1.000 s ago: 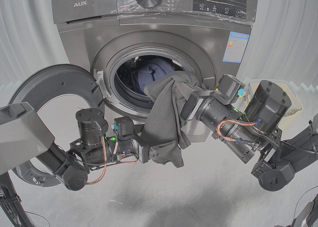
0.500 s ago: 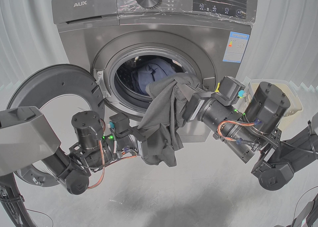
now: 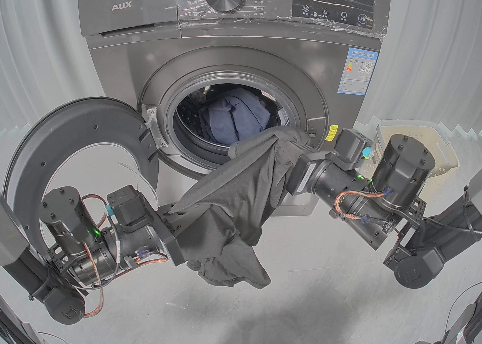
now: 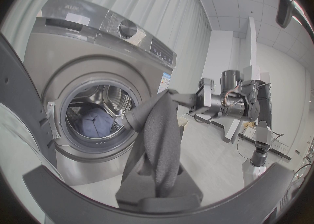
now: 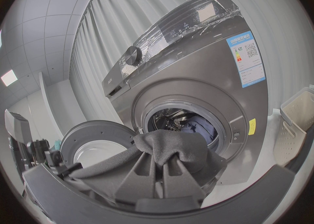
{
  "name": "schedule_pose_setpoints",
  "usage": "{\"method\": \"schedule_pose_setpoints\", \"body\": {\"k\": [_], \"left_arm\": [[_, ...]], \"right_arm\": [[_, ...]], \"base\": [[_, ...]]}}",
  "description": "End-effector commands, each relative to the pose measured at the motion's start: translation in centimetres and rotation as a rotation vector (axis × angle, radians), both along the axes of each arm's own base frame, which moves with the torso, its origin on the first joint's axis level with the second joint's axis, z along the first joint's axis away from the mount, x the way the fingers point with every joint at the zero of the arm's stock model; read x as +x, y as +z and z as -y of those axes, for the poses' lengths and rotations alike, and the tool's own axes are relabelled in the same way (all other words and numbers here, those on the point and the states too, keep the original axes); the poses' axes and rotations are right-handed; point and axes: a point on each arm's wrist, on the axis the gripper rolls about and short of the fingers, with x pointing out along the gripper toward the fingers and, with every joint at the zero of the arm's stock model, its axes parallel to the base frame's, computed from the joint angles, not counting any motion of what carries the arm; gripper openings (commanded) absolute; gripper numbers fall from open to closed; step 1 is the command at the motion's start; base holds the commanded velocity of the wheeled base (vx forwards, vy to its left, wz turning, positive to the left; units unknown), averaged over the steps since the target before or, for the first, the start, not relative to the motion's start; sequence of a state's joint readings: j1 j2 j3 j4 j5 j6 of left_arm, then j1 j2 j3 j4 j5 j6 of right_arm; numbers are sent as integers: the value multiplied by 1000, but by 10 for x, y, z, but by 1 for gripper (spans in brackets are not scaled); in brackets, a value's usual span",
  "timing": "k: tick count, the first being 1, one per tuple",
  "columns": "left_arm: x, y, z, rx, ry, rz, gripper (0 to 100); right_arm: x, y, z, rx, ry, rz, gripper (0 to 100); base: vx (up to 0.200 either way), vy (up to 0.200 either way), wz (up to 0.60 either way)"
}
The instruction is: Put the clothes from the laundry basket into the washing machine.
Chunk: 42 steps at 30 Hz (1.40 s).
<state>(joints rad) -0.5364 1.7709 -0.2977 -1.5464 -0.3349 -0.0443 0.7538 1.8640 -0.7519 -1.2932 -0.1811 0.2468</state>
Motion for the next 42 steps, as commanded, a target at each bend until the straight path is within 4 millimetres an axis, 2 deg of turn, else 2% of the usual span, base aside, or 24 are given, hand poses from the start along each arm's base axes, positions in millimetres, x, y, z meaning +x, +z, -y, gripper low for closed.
{"method": "schedule_pose_setpoints", "body": {"k": [1, 3, 4, 7, 15, 18, 29, 42], "left_arm": [[-6, 15, -5, -33, 6, 54, 0], [-7, 18, -6, -42, 7, 57, 0], [-7, 19, -7, -43, 9, 62, 0], [-5, 27, -6, -63, 2, 96, 0], [-5, 43, -4, -120, -8, 129, 0], [-3, 46, -4, -130, -3, 135, 0], [4, 49, -2, -141, 22, 150, 0], [20, 48, 4, -167, 131, 140, 0]], "right_arm": [[-3, -13, 3, -40, 2, -37, 0], [-4, -17, 4, -54, 6, -49, 0], [-5, -20, 4, -63, 11, -56, 100], [-3, -25, 2, -71, 12, -65, 100], [1, -67, 11, -207, -20, -198, 100], [0, -75, 9, -239, -12, -211, 100], [-12, -82, -1, -271, 44, -209, 100], [-23, -76, -12, -245, 93, -165, 100]], "base": [[0, 0, 0], [0, 0, 0], [0, 0, 0], [0, 0, 0], [0, 0, 0], [0, 0, 0], [0, 0, 0], [0, 0, 0]]}}
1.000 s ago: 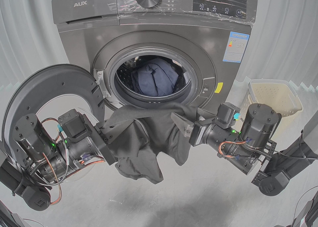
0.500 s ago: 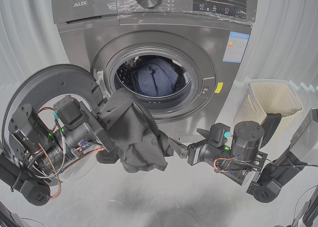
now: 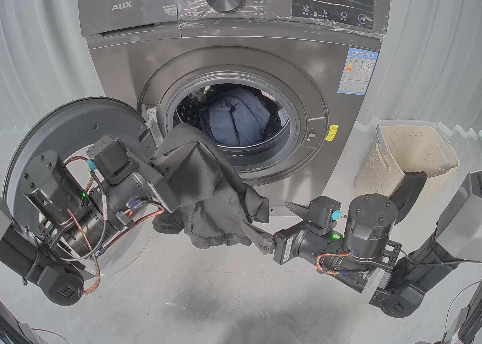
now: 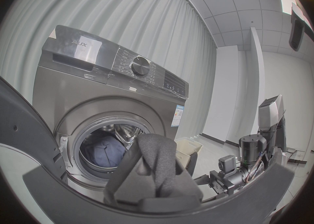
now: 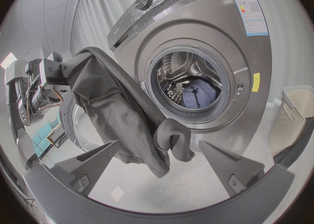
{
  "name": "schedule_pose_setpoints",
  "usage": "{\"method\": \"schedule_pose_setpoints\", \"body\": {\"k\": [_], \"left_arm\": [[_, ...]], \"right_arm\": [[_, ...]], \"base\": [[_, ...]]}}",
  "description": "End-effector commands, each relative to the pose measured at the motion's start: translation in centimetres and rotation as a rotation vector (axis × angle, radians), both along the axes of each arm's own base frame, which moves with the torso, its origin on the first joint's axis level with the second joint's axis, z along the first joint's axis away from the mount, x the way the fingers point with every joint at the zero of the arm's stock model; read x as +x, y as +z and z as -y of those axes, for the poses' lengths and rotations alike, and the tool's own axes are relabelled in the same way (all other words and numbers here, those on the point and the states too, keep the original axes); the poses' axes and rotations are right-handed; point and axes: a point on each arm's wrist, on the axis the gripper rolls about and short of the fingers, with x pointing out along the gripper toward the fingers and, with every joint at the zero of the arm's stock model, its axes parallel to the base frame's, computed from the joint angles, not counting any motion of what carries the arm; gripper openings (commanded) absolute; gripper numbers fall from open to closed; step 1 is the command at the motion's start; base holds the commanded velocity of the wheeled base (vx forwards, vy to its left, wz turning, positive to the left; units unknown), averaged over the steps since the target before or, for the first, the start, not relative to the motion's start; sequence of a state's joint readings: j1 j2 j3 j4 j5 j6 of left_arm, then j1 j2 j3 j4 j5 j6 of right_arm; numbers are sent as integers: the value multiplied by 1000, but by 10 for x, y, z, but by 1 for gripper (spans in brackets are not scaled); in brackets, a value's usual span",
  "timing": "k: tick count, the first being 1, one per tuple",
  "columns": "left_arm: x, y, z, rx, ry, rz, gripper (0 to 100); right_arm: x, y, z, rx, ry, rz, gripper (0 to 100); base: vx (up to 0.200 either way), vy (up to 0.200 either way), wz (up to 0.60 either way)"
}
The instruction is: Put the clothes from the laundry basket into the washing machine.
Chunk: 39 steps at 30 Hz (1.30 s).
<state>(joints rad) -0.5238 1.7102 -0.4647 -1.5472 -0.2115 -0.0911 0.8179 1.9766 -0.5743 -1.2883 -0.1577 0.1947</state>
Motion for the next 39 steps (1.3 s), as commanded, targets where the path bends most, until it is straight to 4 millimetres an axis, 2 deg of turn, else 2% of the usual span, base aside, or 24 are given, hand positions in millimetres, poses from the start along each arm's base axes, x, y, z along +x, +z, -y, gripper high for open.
{"method": "schedule_pose_setpoints", "body": {"k": [1, 6, 12, 18, 23, 34, 39], "left_arm": [[5, -3, 3, -3, 4, -14, 0], [8, -7, 4, 0, 10, -29, 0], [17, -11, 8, -10, 61, -43, 0], [20, -9, 9, -17, 66, -37, 0], [22, -6, 11, -34, 93, -29, 0], [22, -7, 13, -32, 88, -33, 0], [21, -6, 14, -35, 83, -32, 0]], "right_arm": [[-2, 3, -3, 9, 14, 14, 100], [-7, 3, -10, 11, 39, 21, 100], [-8, 4, -27, 41, 91, 49, 100], [1, 0, -45, 70, 103, 76, 100], [12, -11, -59, 77, 105, 95, 100], [21, -7, -75, 123, 116, 143, 100], [33, -15, -81, 124, 92, 146, 100]], "base": [[0, 0, 0], [0, 0, 0], [0, 0, 0], [0, 0, 0], [0, 0, 0], [0, 0, 0], [0, 0, 0]]}}
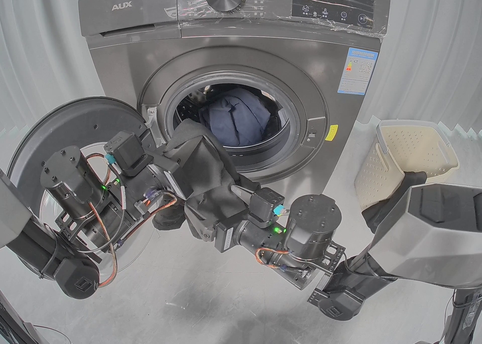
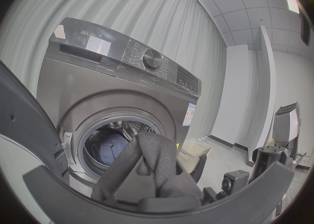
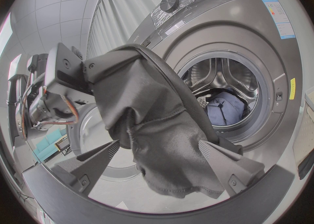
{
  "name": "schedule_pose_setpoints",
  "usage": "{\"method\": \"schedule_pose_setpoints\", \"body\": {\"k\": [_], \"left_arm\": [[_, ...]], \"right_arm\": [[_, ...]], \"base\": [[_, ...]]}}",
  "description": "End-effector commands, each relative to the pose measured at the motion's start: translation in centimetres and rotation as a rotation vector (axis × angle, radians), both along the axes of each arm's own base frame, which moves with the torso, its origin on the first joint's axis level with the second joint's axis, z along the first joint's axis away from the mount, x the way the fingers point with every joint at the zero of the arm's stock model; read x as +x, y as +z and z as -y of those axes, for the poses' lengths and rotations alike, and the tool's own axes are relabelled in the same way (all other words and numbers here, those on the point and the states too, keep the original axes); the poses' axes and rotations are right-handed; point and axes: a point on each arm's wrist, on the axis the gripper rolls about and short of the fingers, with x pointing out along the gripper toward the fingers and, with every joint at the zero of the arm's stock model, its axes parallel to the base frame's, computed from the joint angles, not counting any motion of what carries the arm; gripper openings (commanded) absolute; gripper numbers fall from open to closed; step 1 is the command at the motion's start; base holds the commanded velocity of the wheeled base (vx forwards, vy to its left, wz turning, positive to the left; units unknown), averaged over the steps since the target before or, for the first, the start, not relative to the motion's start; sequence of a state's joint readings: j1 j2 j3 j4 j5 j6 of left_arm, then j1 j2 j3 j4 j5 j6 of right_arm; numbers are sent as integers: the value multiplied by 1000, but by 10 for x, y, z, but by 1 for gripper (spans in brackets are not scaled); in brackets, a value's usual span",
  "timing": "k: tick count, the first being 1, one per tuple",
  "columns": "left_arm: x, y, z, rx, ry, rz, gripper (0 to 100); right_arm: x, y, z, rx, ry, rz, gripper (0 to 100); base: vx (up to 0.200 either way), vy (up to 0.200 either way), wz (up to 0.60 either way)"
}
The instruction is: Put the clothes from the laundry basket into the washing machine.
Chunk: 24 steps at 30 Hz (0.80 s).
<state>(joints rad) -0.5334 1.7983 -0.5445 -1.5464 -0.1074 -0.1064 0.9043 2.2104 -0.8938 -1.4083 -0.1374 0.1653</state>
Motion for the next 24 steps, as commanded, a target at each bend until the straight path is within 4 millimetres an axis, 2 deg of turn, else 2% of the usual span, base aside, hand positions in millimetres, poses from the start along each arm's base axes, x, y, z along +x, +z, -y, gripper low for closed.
{"method": "schedule_pose_setpoints", "body": {"k": [1, 5, 6, 19, 24], "left_arm": [[-1, 2, 0, -4, -2, 5, 0], [-1, 2, 0, -4, -2, 5, 0], [-1, 1, 0, -3, -1, 4, 0], [3, -5, -2, 5, 9, -19, 0], [4, -3, -2, -18, 3, -26, 0]], "right_arm": [[14, -11, -5, -4, -24, -4, 100], [27, -12, -2, 8, -59, 3, 100], [28, -11, -1, 12, -64, 4, 0], [15, 18, 23, 37, -100, 14, 0], [14, 26, 40, 33, -133, 8, 0]], "base": [[0, 0, 0], [0, 0, 0], [0, 0, 0], [0, 0, 0], [0, 0, 0]]}}
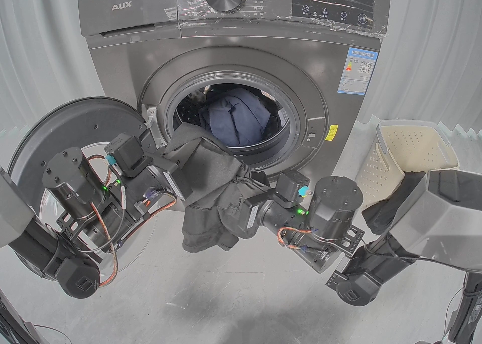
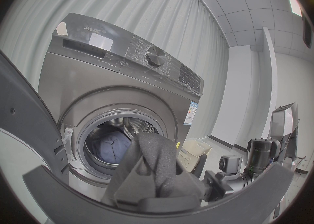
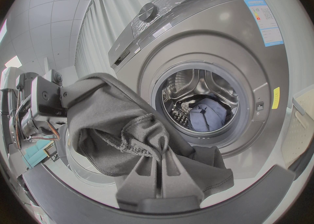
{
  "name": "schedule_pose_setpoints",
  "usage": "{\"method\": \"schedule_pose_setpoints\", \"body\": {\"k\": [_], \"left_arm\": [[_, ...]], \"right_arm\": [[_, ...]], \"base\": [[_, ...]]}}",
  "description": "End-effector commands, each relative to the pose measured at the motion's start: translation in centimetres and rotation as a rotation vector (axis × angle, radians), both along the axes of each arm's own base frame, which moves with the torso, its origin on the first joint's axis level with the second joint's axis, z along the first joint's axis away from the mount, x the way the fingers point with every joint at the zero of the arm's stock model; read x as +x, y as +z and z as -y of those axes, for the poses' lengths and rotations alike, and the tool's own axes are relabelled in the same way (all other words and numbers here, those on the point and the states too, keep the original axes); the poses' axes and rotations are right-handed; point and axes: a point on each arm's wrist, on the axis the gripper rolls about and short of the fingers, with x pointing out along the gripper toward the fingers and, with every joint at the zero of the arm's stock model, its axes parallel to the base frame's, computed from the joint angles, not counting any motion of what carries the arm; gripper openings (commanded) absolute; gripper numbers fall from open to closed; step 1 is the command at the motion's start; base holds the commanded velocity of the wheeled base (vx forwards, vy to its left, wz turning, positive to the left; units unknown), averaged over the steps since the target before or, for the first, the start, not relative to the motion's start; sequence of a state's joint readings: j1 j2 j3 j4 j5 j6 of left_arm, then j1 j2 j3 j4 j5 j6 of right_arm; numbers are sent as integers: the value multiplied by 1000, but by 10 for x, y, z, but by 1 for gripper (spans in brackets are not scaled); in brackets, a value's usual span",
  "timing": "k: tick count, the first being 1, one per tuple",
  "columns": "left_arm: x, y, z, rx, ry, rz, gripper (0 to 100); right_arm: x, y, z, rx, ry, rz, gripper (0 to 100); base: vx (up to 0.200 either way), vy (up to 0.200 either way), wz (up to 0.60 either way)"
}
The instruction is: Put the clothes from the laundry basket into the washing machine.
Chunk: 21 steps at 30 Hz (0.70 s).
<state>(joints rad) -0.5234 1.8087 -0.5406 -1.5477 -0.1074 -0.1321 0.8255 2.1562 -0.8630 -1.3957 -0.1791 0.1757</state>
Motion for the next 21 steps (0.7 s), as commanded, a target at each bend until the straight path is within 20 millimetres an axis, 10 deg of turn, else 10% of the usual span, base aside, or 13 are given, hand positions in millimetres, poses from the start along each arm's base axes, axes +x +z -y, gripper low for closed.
{"method": "schedule_pose_setpoints", "body": {"k": [1, 17, 18, 21], "left_arm": [[1, 0, -1, -6, 2, -1, 0], [7, -4, -5, -5, 19, -18, 0], [7, -4, -6, -4, 20, -19, 100], [10, -5, -8, -10, 33, -26, 100]], "right_arm": [[-6, 13, 15, 8, -13, 7, 0], [-24, 2, 26, -49, 18, -46, 0], [-24, 3, 26, -45, 16, -43, 0], [-24, 4, 29, -43, 12, -41, 0]], "base": [[0, 0, 0], [0, 0, 0], [0, 0, 0], [0, 0, 0]]}}
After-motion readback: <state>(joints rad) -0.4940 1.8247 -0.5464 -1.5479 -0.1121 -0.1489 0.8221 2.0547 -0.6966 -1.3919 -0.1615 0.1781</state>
